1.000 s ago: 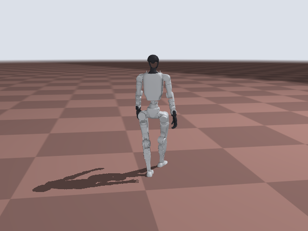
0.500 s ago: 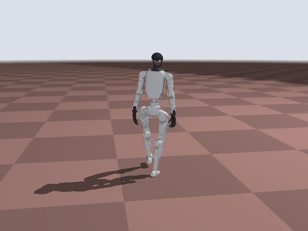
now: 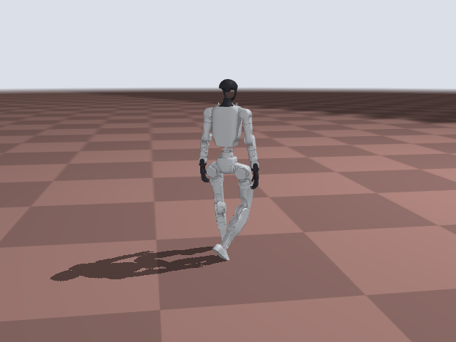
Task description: Upper body actions
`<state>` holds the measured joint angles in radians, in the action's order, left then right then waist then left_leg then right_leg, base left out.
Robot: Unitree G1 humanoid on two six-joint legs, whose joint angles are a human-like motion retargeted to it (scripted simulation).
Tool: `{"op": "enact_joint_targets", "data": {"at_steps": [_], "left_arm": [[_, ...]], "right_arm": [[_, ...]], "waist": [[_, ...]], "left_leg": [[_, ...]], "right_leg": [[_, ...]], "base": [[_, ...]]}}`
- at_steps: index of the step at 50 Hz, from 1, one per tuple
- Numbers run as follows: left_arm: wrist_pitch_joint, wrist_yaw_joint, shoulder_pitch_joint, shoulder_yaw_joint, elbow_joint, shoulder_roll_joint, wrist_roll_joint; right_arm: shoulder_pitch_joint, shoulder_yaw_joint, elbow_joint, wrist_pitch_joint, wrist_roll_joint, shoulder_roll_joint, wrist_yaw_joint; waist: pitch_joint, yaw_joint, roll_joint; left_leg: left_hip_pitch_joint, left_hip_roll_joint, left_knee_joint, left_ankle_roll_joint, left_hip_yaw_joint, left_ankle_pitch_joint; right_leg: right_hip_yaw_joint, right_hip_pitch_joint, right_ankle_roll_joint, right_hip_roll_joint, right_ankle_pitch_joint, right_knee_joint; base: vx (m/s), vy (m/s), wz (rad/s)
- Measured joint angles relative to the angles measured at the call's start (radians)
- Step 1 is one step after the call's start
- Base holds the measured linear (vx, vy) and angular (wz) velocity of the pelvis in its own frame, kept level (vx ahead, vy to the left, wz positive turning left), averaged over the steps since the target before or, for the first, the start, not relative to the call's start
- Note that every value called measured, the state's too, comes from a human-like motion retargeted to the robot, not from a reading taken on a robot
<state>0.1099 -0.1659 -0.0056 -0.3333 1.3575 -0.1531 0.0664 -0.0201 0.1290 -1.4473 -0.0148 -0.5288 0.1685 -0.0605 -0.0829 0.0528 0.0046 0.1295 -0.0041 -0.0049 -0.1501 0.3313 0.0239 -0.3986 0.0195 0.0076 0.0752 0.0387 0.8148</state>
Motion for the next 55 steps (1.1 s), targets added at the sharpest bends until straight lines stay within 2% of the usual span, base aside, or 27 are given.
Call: {"op": "enact_joint_targets", "data": {"at_steps": [4, 13, 17, 20, 22, 25, 32, 34, 37, 40, 43, 45, 51, 52, 55], "left_arm": [[-0.007, 0.023, -0.048, 0.021, -0.031, -0.033, 0.007], [-0.016, 0.029, -0.052, 0.067, -0.023, -0.061, 0.056], [-0.019, 0.009, -0.023, 0.076, 0.038, -0.037, 0.078], [-0.024, -0.003, 0.016, 0.074, 0.088, -0.018, 0.101], [-0.023, -0.002, 0.047, 0.070, 0.124, -0.010, 0.117], [-0.008, 0.000, 0.100, 0.054, 0.177, -0.004, 0.142], [0.017, 0.006, 0.196, -0.006, 0.234, 0.018, 0.123], [0.019, -0.002, 0.209, -0.012, 0.225, 0.024, 0.113], [0.022, -0.007, 0.201, -0.012, 0.192, 0.029, 0.124], [0.006, -0.001, 0.188, 0.010, 0.145, 0.030, 0.126], [-0.015, -0.005, 0.173, 0.044, 0.083, 0.033, 0.129], [-0.025, 0.000, 0.167, 0.061, 0.051, 0.039, 0.128], [-0.053, 0.001, 0.162, 0.106, 0.010, 0.044, 0.145], [-0.055, 0.000, 0.163, 0.113, 0.010, 0.042, 0.153], [-0.055, 0.002, 0.159, 0.131, 0.030, 0.031, 0.178]], "right_arm": [[-0.006, 0.027, 0.070, -0.035, 0.036, -0.008, -0.006], [-0.020, 0.085, 0.148, -0.046, -0.006, -0.008, -0.011], [-0.003, 0.081, 0.165, -0.046, -0.009, -0.007, 0.002], [0.013, 0.074, 0.170, -0.041, 0.000, -0.011, 0.013], [0.026, 0.074, 0.173, -0.038, 0.013, -0.014, 0.020], [0.047, 0.080, 0.183, -0.041, 0.021, -0.018, 0.028], [0.051, 0.122, 0.238, -0.071, -0.034, -0.010, 0.039], [0.045, 0.136, 0.253, -0.094, -0.040, -0.001, 0.051], [0.024, 0.136, 0.260, -0.114, -0.024, -0.001, 0.074], [0.005, 0.131, 0.264, -0.128, 0.031, -0.010, 0.082], [-0.036, 0.137, 0.273, -0.142, 0.086, -0.011, 0.065], [-0.067, 0.143, 0.281, -0.140, 0.088, -0.013, 0.056], [-0.141, 0.154, 0.294, -0.157, 0.136, -0.031, 0.041], [-0.149, 0.152, 0.293, -0.160, 0.153, -0.037, 0.036], [-0.176, 0.140, 0.276, -0.166, 0.208, -0.051, 0.016]], "waist": [[-0.008, 0.002, -0.022], [-0.039, 0.009, -0.094], [-0.054, 0.034, -0.096], [-0.055, 0.053, -0.090], [-0.052, 0.052, -0.092], [-0.035, 0.035, -0.090], [-0.009, 0.042, -0.057], [-0.007, 0.052, -0.053], [-0.005, 0.056, -0.063], [-0.002, 0.042, -0.087], [-0.004, 0.007, -0.107], [-0.003, -0.002, -0.099], [-0.006, -0.024, -0.039], [-0.005, -0.027, -0.033], [0.004, -0.019, -0.037]], "left_leg": [[-0.020, -0.023, 0.004, 0.008, 0.011, 0.025], [-0.106, -0.115, -0.016, 0.023, 0.037, 0.069], [-0.144, -0.134, -0.018, 0.035, 0.002, 0.081], [-0.170, -0.138, -0.017, 0.049, -0.028, 0.091], [-0.189, -0.145, -0.017, 0.059, -0.045, 0.101], [-0.212, -0.146, -0.009, 0.080, -0.060, 0.119], [-0.189, -0.093, 0.130, 0.176, -0.145, 0.162], [-0.157, -0.082, 0.209, 0.198, -0.147, 0.125], [-0.102, -0.062, 0.341, 0.230, -0.128, 0.004], [-0.038, -0.076, 0.454, 0.218, -0.128, -0.056], [0.019, -0.063, 0.523, 0.175, -0.021, -0.018], [0.036, -0.059, 0.490, 0.166, 0.033, 0.019], [0.038, -0.097, 0.230, 0.188, 0.115, 0.096], [0.032, -0.109, 0.191, 0.171, 0.123, 0.092], [0.011, -0.166, 0.107, 0.018, 0.088, 0.063]], "right_leg": [[0.084, 0.087, 0.052, -0.068, 0.012, -0.145], [0.220, 0.194, 0.020, -0.046, 0.075, -0.509], [0.285, 0.207, -0.011, -0.015, 0.132, -0.623], [0.341, 0.197, -0.009, 0.005, 0.166, -0.686], [0.322, 0.168, 0.024, 0.028, 0.187, -0.710], [0.163, 0.116, 0.008, 0.056, 0.228, -0.755], [0.182, 0.074, -0.007, 0.029, 0.190, -0.761], [0.168, 0.048, -0.013, 0.026, 0.174, -0.775], [0.148, 0.019, -0.014, 0.042, 0.151, -0.788], [0.118, 0.004, -0.015, 0.071, 0.133, -0.790], [0.093, -0.017, -0.018, 0.090, 0.115, -0.794], [0.067, -0.032, -0.020, 0.081, 0.102, -0.798], [0.020, -0.087, -0.025, 0.004, 0.060, -0.802], [0.009, -0.100, -0.024, -0.005, 0.051, -0.802], [-0.031, -0.138, -0.008, -0.001, 0.022, -0.797]], "base": [[0.20, -0.10, -0.10], [0.18, -0.11, -0.01], [0.19, -0.17, 0.66], [0.18, -0.17, 0.73], [0.22, -0.22, 0.48], [0.25, -0.26, 0.29], [0.19, -0.28, 0.63], [0.11, -0.23, 0.87], [0.02, -0.23, 0.96], [0.00, -0.20, 0.76], [-0.01, -0.15, 0.51], [0.02, -0.15, 0.52], [0.13, -0.10, 0.31], [0.21, -0.08, 0.35], [0.30, -0.03, 0.53]]}}
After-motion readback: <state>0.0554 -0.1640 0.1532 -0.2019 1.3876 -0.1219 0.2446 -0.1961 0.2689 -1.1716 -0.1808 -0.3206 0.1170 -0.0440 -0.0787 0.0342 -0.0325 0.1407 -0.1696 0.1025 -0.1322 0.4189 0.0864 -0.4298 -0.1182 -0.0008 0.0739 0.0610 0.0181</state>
